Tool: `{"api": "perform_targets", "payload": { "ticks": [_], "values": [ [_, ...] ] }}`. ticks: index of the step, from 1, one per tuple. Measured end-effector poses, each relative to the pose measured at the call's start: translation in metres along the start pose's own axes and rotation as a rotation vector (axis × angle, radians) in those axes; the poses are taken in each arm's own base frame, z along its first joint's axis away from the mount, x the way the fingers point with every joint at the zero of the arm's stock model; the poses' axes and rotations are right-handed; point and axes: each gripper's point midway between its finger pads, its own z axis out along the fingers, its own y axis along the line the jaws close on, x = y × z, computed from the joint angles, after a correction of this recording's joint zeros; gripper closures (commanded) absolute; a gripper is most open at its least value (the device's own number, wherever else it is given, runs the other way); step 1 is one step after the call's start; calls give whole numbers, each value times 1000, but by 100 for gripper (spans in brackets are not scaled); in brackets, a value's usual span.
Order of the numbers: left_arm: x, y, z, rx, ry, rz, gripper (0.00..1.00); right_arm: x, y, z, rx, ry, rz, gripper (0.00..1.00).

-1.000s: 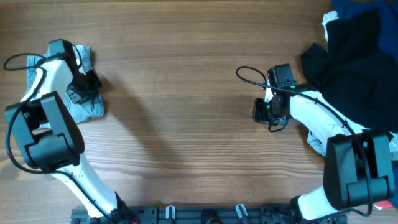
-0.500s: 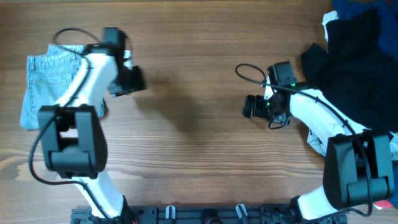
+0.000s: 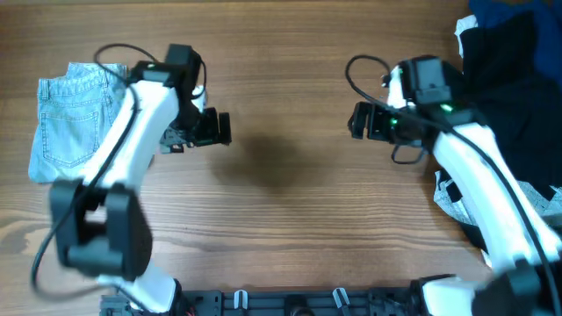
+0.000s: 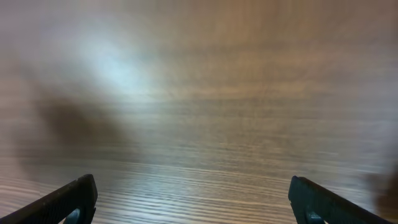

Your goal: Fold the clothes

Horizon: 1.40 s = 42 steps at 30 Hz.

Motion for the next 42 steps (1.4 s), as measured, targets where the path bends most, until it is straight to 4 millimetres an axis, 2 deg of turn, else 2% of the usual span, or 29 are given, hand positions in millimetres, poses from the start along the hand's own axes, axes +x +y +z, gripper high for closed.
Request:
{"api": "perform_targets", "payload": {
  "ticks": [3,4,5,9,12,18,22,27,42],
  "values": [
    [2,-8,-42,49,-128,21,0,-9,6,-41,-14,-122,-14,1],
    [2,-13,-61,70,-202,36,0,-12,9,-64,-28,-187,-23,0],
    [4,-16,-77,89,-259,49,0,-14,11,-77,-35,-229,-25,0],
    [17,-21,-118,139,-457,85,0,-10,11,-119,-46,-359,-27,1],
    [35,-15,-134,158,-564,94,0,6,7,-141,-50,-436,-24,1],
    [75,1,-145,177,-738,100,0,48,-11,-166,-42,-546,4,0],
    [99,10,-155,196,-859,104,0,70,-20,-172,-41,-599,17,0],
    [105,13,-168,206,-933,104,0,96,-32,-153,2,-492,35,0],
    [107,15,-164,196,-917,100,0,98,-32,-151,-5,-481,41,0]
  ]
}}
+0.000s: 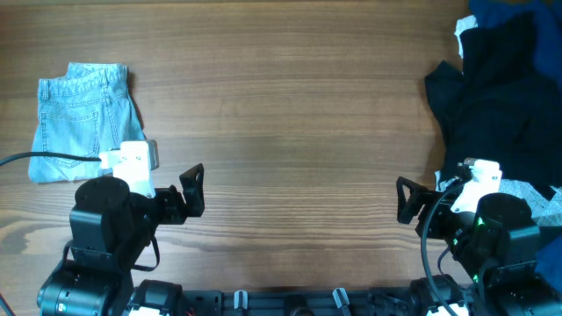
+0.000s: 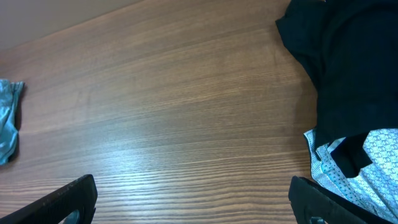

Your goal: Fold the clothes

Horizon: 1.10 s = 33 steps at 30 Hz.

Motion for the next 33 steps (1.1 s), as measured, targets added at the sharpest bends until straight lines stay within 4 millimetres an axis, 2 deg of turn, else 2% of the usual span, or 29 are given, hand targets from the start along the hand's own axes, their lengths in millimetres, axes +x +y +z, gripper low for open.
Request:
{"api": "perform_targets", "payload": {
  "ticks": [8,14,17,20,22,29,33],
  "values": [
    [0,0,0,0,0,0,0,0,0,-1,-2,-5,0,0],
    [0,0,0,0,0,0,0,-1,0,-10,-14,-41,-3,0],
    [0,0,0,0,0,0,0,-7,3,-16,-37,-104,-33,0],
    [0,0,0,-1,1,0,0,-21,8,-20,-80,-244,-95,0],
    [1,0,0,-1,2,0,0,-24,10,-16,-110,-338,-132,0],
    [1,1,1,-4,2,0,0,-16,16,7,-210,-557,-190,0],
    [1,1,1,-4,2,0,0,-22,17,14,-237,-644,-203,0]
  ]
}}
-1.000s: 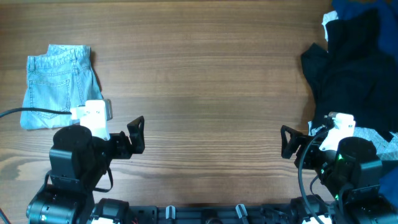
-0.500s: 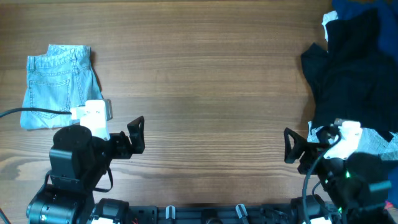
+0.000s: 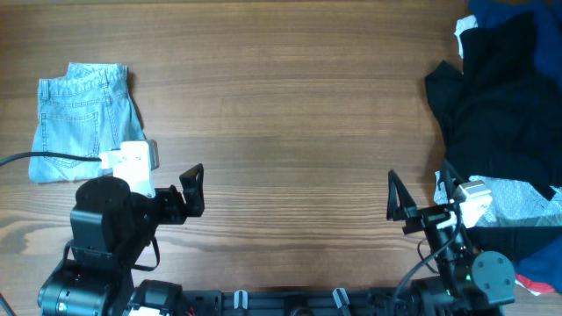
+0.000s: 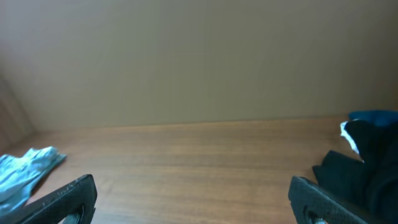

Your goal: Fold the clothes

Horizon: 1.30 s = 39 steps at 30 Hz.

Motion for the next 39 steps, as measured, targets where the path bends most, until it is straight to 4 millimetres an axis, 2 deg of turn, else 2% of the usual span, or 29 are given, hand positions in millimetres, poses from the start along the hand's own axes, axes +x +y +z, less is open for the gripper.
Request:
{"api": "perform_targets", "payload": {
  "ticks": [8,10,13,15,16,23,33,39],
  "values": [
    [0,0,0,0,0,0,0,-4,-20,12,50,-162,-55,0],
    [0,0,0,0,0,0,0,3,-22,14,48,-164,-60,0],
    [0,0,0,0,0,0,0,35,-28,20,52,-89,-55,0],
    [0,0,0,0,0,0,0,67,-34,22,68,9,-42,0],
    [0,0,0,0,0,0,0,73,-36,23,73,29,-38,0],
    [0,0,0,0,0,0,0,69,-36,23,74,14,-47,0],
    [0,0,0,0,0,0,0,70,-33,23,57,21,-209,0],
    [0,0,0,0,0,0,0,70,-33,23,56,21,-222,0]
  ]
}}
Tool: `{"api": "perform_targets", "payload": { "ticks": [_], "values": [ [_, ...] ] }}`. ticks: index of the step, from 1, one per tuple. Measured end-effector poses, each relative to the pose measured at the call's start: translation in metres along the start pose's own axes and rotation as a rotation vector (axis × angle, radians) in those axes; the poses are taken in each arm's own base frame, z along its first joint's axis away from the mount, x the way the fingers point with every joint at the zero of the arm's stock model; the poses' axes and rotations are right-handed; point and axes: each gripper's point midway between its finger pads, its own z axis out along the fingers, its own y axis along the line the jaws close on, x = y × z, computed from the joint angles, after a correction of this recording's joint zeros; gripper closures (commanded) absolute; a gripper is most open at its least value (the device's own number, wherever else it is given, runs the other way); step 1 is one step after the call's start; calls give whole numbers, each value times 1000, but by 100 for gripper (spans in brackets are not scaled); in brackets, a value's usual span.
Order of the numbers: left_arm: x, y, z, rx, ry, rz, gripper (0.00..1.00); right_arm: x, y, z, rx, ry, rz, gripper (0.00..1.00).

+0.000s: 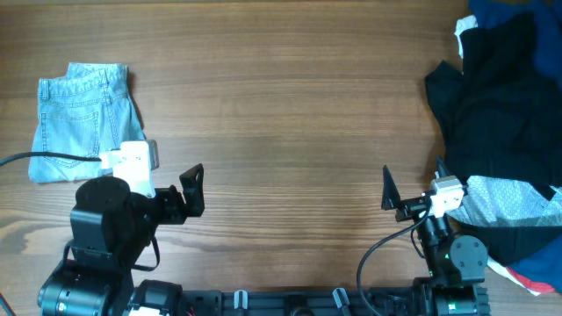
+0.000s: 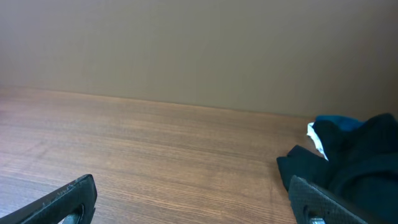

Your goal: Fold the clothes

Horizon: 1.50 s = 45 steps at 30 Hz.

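Light-blue jeans (image 1: 83,118) lie folded flat at the table's far left. A heap of dark clothes (image 1: 500,105) fills the right side and shows again as dark clothes (image 2: 348,165) in the right wrist view, with a blue garment (image 1: 496,10) behind it and a white patterned garment (image 1: 514,197) at its near edge. My left gripper (image 1: 195,190) is open at the front left, holding nothing. My right gripper (image 1: 413,186) stays open and empty at the front right, just left of the patterned garment; from the wrist, the right gripper (image 2: 199,205) looks level across the table.
The wooden table (image 1: 290,105) stretches bare between the jeans and the heap. A plain beige wall (image 2: 186,43) stands behind the far edge. Both arm bases sit along the front edge, with a black rail (image 1: 290,303) between them.
My right gripper has shifted slightly left and turned at the front edge. Its view now holds the dark heap and no longer the jeans. The left arm has not moved.
Both arms reached over the middle of the table, open and facing each other, with the jeans lying folded at the left. Then both were drawn back to the front edge. The right wrist then looked level across the table, and now faces more towards the heap.
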Motion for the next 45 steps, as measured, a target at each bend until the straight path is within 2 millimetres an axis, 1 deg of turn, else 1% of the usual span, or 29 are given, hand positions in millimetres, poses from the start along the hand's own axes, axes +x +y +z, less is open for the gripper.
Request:
{"api": "perform_targets", "payload": {
  "ticks": [26,30,32,35,37,40,42,45],
  "values": [
    [0,0,-1,1,-2,0,0,0,0,0,0,0,-6,0],
    [4,3,-11,-5,-17,4,0,0,0,0,0,-1,-6,0],
    [10,8,-20,-23,-24,0,0,0,0,0,0,0,-6,0],
    [18,18,-26,-48,-68,-16,0,0,0,0,0,-2,-6,0],
    [28,26,-22,-66,-88,-27,0,-1,0,0,0,-2,-6,0],
    [49,38,-4,-86,-107,-41,0,0,0,0,0,-2,-6,0],
    [62,44,14,-81,-138,-44,0,0,0,0,0,-2,-6,0],
    [70,44,37,-36,-209,-36,0,-1,0,0,0,-3,-6,0]
  ]
}}
